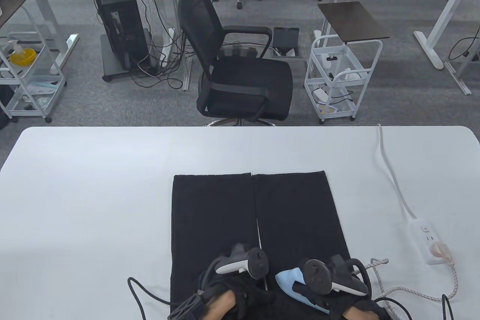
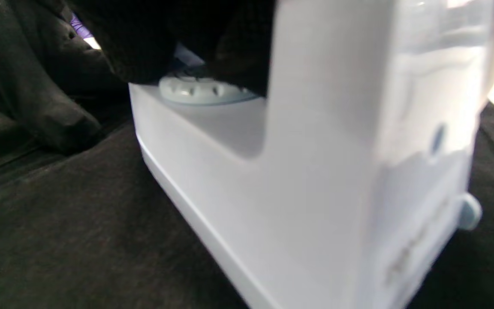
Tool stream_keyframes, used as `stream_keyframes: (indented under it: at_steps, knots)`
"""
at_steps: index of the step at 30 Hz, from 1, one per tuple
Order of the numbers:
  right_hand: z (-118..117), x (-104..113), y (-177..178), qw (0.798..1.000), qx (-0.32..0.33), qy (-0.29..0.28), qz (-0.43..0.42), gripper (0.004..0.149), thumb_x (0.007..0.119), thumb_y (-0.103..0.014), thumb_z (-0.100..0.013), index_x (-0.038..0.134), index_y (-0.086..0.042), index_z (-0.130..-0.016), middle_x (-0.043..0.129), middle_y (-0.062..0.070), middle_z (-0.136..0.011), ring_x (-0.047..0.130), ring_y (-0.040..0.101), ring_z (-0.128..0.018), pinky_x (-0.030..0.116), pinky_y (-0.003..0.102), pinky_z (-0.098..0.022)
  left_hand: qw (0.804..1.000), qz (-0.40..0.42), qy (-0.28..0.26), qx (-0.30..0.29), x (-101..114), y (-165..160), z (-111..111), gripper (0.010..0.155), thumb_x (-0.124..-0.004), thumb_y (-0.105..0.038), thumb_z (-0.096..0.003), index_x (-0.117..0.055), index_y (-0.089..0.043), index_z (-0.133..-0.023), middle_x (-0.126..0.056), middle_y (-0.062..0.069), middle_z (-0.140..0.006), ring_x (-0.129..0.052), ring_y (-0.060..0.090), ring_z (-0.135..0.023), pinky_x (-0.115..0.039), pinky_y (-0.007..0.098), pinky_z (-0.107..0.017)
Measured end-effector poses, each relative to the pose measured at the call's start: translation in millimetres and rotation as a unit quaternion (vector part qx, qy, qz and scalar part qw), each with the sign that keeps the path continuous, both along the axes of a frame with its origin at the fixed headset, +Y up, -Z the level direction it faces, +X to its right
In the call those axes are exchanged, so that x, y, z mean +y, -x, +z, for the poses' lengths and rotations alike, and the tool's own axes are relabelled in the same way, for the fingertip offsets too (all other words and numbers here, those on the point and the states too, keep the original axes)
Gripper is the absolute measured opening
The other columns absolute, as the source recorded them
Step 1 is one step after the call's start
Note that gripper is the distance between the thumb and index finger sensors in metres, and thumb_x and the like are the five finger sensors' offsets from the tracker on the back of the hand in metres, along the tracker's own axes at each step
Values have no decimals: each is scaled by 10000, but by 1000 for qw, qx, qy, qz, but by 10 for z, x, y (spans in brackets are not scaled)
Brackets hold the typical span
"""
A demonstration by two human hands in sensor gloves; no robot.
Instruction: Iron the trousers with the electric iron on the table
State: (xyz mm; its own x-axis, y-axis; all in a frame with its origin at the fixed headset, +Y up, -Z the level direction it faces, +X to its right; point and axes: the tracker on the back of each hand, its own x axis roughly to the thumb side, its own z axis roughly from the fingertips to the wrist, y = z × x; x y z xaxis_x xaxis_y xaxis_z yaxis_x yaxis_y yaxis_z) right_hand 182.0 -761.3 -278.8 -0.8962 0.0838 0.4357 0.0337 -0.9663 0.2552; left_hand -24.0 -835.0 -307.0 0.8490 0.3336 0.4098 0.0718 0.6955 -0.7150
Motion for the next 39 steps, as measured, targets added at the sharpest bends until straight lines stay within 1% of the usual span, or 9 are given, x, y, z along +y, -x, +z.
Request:
stream_keyframes:
  at_steps: [4, 11, 14, 18, 21, 24, 30, 35, 39]
  knots:
    - [-336, 3, -19, 999, -36, -9, -4, 568, 797, -520, -575, 665, -105, -940, 899, -102, -522, 961, 77, -349, 871, 458, -400, 1000, -1, 1, -2, -1, -4, -2, 1097, -649, -652, -611, 176, -100, -1078, 336, 319, -986, 284, 620, -836, -12, 844, -508]
    - [-1242, 11, -19, 992, -126, -13, -3, 567, 797, -523, -575, 670, -106, -938, 900, -104, -520, 962, 76, -348, 873, 458, -397, 1000, -2, 1, -4, -1, -8, -5, 1100, -650, -651, -610, 176, -96, -1078, 334, 323, -986, 281, 624, -834, -15, 846, -507]
    - [-1572, 14, -14, 988, -151, -14, -2, 570, 798, -524, -571, 671, -106, -936, 901, -104, -519, 963, 77, -347, 875, 459, -394, 1000, -2, 1, -4, -1, -10, -4, 1098, -650, -652, -611, 174, -96, -1079, 333, 323, -986, 280, 623, -836, -16, 846, -507]
    - [-1913, 16, -49, 981, -194, -16, -1, 570, 797, -526, -571, 671, -105, -934, 901, -106, -520, 966, 77, -349, 876, 460, -395, 1000, -1, 1, -3, -1, -12, -3, 1097, -650, -651, -610, 174, -99, -1079, 334, 320, -987, 281, 621, -837, -14, 845, -508]
    - [-2037, 16, -95, 971, -237, -27, -1, 574, 801, -524, -572, 671, -101, -938, 902, -104, -524, 968, 80, -353, 874, 463, -397, 1000, -1, 2, -2, -2, -12, -2, 1096, -650, -650, -612, 175, -101, -1079, 335, 319, -987, 283, 619, -837, -13, 844, -509]
    - [-2085, 16, -121, 960, -279, -21, -7, 576, 803, -521, -577, 668, -97, -943, 902, -100, -528, 967, 82, -355, 872, 464, -397, 1000, -2, 1, -2, -3, -9, -2, 1094, -647, -654, -610, 176, -107, -1080, 335, 316, -988, 283, 617, -838, -12, 842, -511]
    - [-1979, 19, -87, 968, -251, -6, 2, 562, 791, -521, -584, 657, -106, -938, 892, -106, -533, 961, 77, -363, 868, 461, -410, 1000, -3, 2, -2, -4, -4, -4, 1094, -647, -655, -609, 177, -109, -1079, 336, 316, -988, 283, 617, -838, -13, 843, -511]
    - [-1652, 18, -35, 981, -193, 6, 0, 557, 789, -521, -585, 657, -108, -934, 889, -107, -534, 957, 76, -365, 866, 459, -416, 1000, -4, 3, -3, -4, -2, -4, 1094, -642, -657, -611, 183, -109, -1075, 342, 314, -983, 289, 615, -835, -9, 842, -509]
    - [-1245, 13, 1, 990, -143, 1, 1, 557, 788, -522, -585, 657, -109, -936, 889, -108, -532, 956, 74, -365, 867, 455, -416, 1000, -3, 2, -3, -5, 2, -3, 1095, -642, -658, -611, 183, -108, -1077, 342, 315, -984, 289, 614, -836, -7, 840, -510]
